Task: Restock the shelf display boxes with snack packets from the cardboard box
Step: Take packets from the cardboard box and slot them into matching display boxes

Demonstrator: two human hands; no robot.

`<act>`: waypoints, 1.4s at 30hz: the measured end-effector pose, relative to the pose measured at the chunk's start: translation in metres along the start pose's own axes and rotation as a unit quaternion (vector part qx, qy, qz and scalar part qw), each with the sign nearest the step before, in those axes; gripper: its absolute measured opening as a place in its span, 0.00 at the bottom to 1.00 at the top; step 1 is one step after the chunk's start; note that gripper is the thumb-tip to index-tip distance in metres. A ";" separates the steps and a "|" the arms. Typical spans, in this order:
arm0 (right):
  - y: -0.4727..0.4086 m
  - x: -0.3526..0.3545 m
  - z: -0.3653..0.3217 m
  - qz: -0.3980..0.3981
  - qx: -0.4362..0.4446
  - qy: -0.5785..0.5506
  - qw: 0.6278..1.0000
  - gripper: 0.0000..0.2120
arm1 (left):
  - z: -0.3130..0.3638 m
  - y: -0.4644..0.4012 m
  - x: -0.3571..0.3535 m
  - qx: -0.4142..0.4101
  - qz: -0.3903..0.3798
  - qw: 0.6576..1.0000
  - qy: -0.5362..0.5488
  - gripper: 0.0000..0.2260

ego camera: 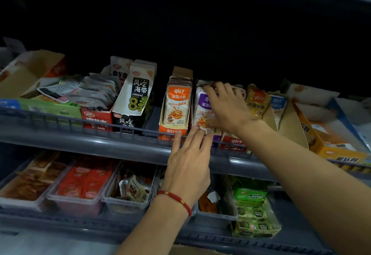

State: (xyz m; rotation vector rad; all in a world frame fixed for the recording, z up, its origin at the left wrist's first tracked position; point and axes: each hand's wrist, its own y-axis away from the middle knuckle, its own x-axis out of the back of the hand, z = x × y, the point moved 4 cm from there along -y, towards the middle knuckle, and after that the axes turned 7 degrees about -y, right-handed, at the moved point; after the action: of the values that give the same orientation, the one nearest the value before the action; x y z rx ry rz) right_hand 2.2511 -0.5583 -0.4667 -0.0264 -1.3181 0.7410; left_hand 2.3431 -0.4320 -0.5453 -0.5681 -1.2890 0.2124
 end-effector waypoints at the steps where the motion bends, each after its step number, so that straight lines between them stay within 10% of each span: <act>1: -0.001 0.000 0.000 0.018 0.001 -0.005 1.000 0.45 | 0.000 0.000 0.000 0.002 -0.001 1.000 0.003 0.34; 23: 0.012 0.017 0.016 0.027 -0.020 -0.095 0.995 0.37 | -0.003 0.012 0.005 -0.012 -0.007 1.000 0.024 0.33; 30: 0.103 0.054 0.001 0.133 0.056 -0.329 0.933 0.09 | 0.001 0.060 0.011 -0.047 0.095 0.993 0.047 0.18; 35: 0.225 -0.039 -0.039 -0.180 0.091 -0.349 0.915 0.05 | 0.007 0.138 -0.057 -0.003 -0.151 0.985 0.084 0.13; 42: 0.371 -0.211 -0.066 -0.555 0.032 -0.262 0.789 0.16 | -0.017 0.288 -0.167 0.112 -0.527 0.841 0.043 0.17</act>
State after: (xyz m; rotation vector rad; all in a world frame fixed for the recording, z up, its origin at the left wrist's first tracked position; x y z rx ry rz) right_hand 2.1204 -0.3522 -0.8233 1.0047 -1.5228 -0.2684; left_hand 2.3583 -0.2695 -0.8355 0.3789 -1.2962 -0.5741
